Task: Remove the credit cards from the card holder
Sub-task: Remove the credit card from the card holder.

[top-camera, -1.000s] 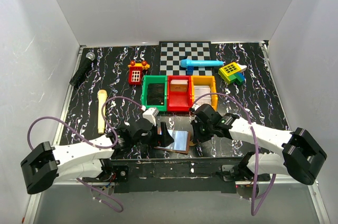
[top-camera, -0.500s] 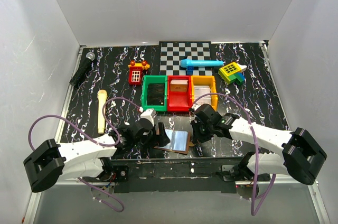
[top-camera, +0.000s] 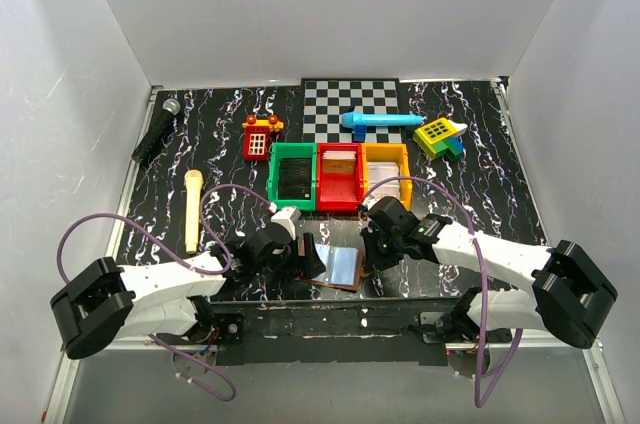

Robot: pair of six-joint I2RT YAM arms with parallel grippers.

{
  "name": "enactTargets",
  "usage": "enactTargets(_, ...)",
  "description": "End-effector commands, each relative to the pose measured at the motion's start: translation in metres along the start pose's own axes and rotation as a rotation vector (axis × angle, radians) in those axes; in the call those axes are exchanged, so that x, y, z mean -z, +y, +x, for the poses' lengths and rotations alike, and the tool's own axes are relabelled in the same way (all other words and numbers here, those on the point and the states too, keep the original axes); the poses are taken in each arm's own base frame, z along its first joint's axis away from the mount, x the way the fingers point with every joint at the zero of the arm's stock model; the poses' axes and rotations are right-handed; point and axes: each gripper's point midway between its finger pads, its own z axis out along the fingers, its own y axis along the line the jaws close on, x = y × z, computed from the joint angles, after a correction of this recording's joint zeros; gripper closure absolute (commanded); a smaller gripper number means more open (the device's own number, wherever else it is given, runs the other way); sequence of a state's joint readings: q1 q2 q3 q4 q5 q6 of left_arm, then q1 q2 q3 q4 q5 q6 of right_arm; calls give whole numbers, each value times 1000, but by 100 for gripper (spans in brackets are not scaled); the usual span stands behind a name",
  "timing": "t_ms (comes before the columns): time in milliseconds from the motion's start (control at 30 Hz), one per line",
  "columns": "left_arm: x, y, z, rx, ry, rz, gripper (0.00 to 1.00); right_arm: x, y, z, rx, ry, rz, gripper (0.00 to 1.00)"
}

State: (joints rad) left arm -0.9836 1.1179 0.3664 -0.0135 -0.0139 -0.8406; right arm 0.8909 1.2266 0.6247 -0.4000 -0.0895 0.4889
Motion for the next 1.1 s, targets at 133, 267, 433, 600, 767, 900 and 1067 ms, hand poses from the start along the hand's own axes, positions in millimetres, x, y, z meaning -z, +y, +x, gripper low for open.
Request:
enactTargets(133,0,-23,-4,-44,10,112,27,0,6,-9,24,-23,-27,99)
enactTargets(267,7,-32,-11,-50,-28,154,27,0,6,-9,22,-23,-26,99)
enactTargets(433,19,-49,-24,-72,-75,222,27,0,5,-8,21,-22,-25,99)
enactTargets(600,22,-60,-27,-92,-67,257,28,0,5,-9,21,-27,-24,99)
enactTargets(767,18,-70,-24,-134,-45,277,30,0,5,-9,20,-30,-26,99)
enactTargets(900,16,-86,-22,-190,-26,292,30,0,5,-8,18,-27,-24,99)
enactTargets(1067,14,-104,-21,-230,-4,330,31,0,3,-7,15,-29,-19,99)
